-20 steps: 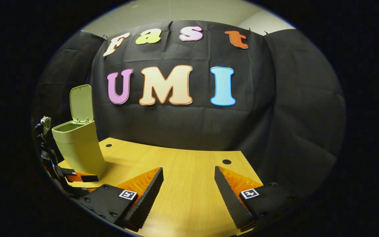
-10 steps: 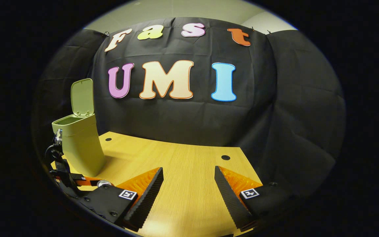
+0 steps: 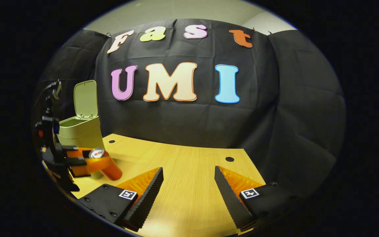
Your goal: Press the lid of the desktop garbage bin to open it, pick up the crumpled paper on the desktop and throw it into the bin, then pick up the pop can on the desktop and drop it into the bin, and finally close the garbage bin lid.
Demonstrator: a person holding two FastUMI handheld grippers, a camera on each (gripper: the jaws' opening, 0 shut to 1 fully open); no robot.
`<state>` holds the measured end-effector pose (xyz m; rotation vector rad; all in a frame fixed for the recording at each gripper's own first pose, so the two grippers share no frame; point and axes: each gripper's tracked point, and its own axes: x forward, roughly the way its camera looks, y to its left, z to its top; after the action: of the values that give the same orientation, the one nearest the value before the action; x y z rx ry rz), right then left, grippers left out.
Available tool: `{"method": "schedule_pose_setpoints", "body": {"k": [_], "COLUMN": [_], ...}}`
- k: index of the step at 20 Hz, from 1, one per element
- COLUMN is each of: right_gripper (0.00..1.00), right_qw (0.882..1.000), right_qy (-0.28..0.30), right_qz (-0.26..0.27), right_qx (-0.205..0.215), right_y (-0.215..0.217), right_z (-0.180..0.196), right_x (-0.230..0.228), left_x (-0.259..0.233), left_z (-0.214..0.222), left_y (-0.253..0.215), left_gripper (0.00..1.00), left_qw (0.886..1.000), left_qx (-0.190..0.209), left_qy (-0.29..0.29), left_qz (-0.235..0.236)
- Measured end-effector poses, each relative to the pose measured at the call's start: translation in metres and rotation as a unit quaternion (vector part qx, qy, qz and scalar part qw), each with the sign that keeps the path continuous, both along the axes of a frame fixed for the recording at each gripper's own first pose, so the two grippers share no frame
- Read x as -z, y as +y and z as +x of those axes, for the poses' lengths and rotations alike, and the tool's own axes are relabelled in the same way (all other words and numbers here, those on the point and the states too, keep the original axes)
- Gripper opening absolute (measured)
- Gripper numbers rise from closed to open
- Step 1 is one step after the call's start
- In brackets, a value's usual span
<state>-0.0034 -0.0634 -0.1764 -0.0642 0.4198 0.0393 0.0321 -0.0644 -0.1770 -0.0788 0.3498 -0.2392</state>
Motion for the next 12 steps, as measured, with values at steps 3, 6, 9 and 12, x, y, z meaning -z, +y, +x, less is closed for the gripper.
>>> {"method": "schedule_pose_setpoints", "body": {"k": [3,6,9,12], "right_gripper": [0.98,0.98,0.98,0.98], "right_qw": [1.0,1.0,1.0,1.0], "right_qy": [0.0,-0.005,-0.008,-0.008], "right_qz": [0.004,0.004,0.006,0.008], "right_qx": [0.002,0.004,0.007,0.007], "right_y": [0.001,0.0,-0.001,0.003], "right_z": [-0.002,-0.003,-0.004,-0.003], "right_x": [0.0,-0.003,-0.005,-0.004], "left_x": [-0.051,-0.106,-0.151,-0.175], "left_z": [0.019,0.036,0.042,0.042], "left_y": [0.014,0.037,0.069,0.104], "left_gripper": [0.76,0.76,0.76,0.76], "left_qw": [0.999,0.994,0.987,0.981], "left_qx": [-0.007,-0.027,-0.058,-0.091], "left_qy": [-0.051,-0.106,-0.147,-0.17], "left_qz": [0.008,0.008,0.001,0.002]}}
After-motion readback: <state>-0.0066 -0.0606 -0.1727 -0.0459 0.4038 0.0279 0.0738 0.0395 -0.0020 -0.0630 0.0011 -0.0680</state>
